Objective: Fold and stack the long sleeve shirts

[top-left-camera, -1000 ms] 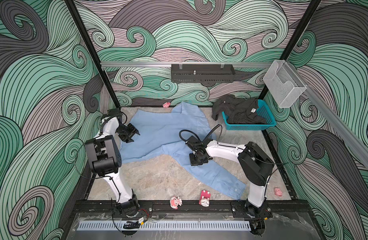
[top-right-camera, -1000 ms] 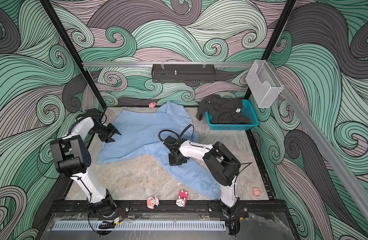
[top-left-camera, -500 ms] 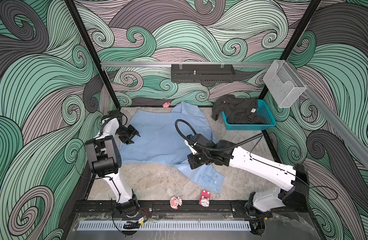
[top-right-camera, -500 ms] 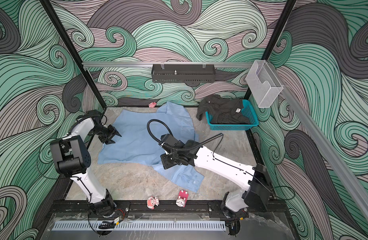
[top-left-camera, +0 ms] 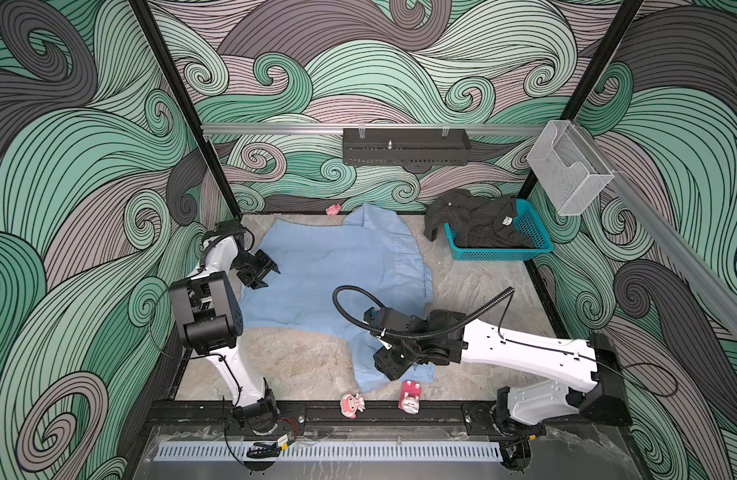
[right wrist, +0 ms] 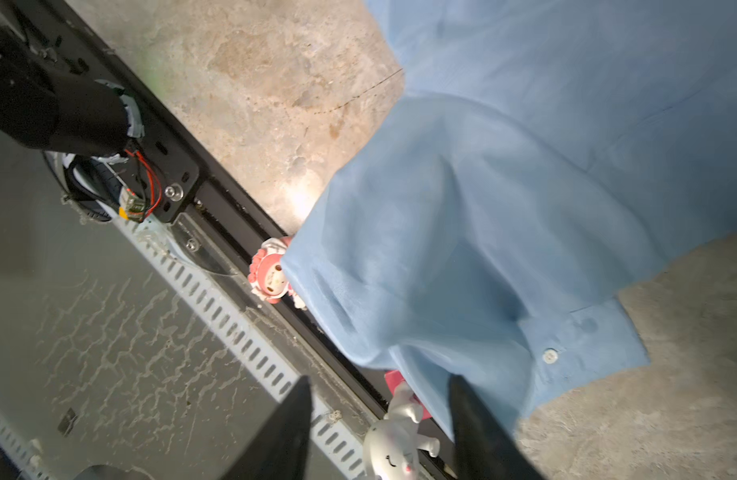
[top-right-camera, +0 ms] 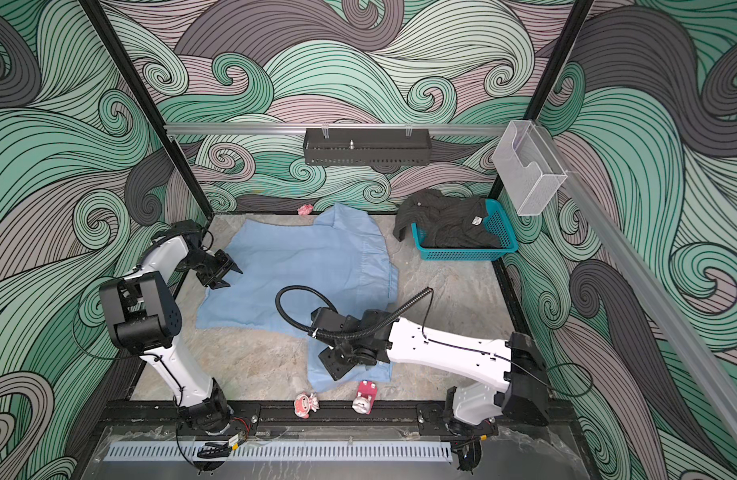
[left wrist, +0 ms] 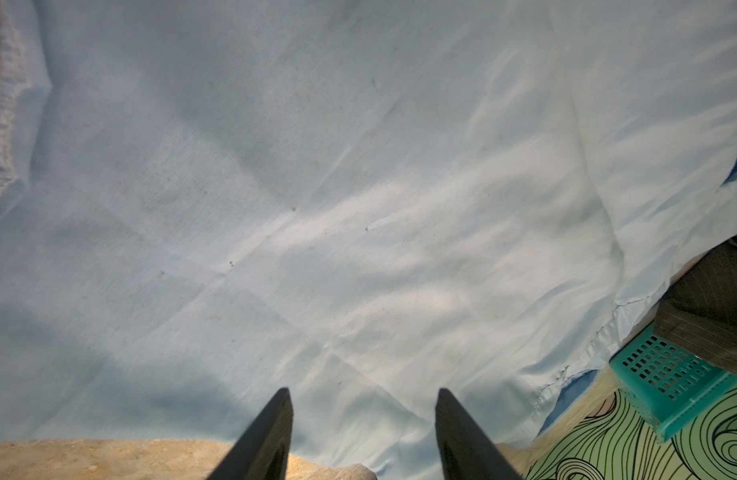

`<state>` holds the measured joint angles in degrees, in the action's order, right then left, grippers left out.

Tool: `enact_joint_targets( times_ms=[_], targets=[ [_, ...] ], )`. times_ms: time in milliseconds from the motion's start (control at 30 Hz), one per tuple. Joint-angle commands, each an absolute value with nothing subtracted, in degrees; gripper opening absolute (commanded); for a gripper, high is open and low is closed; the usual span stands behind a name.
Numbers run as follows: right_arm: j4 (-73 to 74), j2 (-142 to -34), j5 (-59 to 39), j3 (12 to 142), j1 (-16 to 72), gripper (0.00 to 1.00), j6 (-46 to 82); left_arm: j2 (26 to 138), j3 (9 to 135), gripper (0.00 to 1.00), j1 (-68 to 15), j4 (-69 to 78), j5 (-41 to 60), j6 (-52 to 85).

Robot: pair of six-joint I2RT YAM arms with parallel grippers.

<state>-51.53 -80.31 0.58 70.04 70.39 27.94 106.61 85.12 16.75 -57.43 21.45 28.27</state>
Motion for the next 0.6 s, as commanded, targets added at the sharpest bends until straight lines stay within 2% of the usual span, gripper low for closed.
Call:
enact_joint_targets(
  times_ms=[0, 133, 267, 433, 567],
  targets=[
    [-52.49, -76.48, 5.98, 69.42, 63.60, 0.67, 29.00, 106.61, 85.45, 0.57, 17.05, -58.85, 21.03, 27.43],
    [-47.31, -78.21, 5.28, 66.50, 50.72, 0.67, 30.08, 108.85, 86.03, 0.53, 16.58, -57.45, 23.28, 27.47],
    [-43.74, -87.33, 2.65, 67.25, 39.77, 0.62, 31.04, 111.72, 87.05, 0.53, 15.13, -57.26, 22.26, 27.78],
    [-39.57, -101.45, -2.52, 71.24, 32.85, 0.54, 30.97, 115.96, 86.34, 0.53, 15.18, -56.42, 21.56, 29.13],
    [-42.27, -110.24, -3.66, 75.35, 29.86, 0.47, 30.42, 118.31, 85.51, 0.54, 15.85, -56.01, 20.14, 30.49]
  ],
)
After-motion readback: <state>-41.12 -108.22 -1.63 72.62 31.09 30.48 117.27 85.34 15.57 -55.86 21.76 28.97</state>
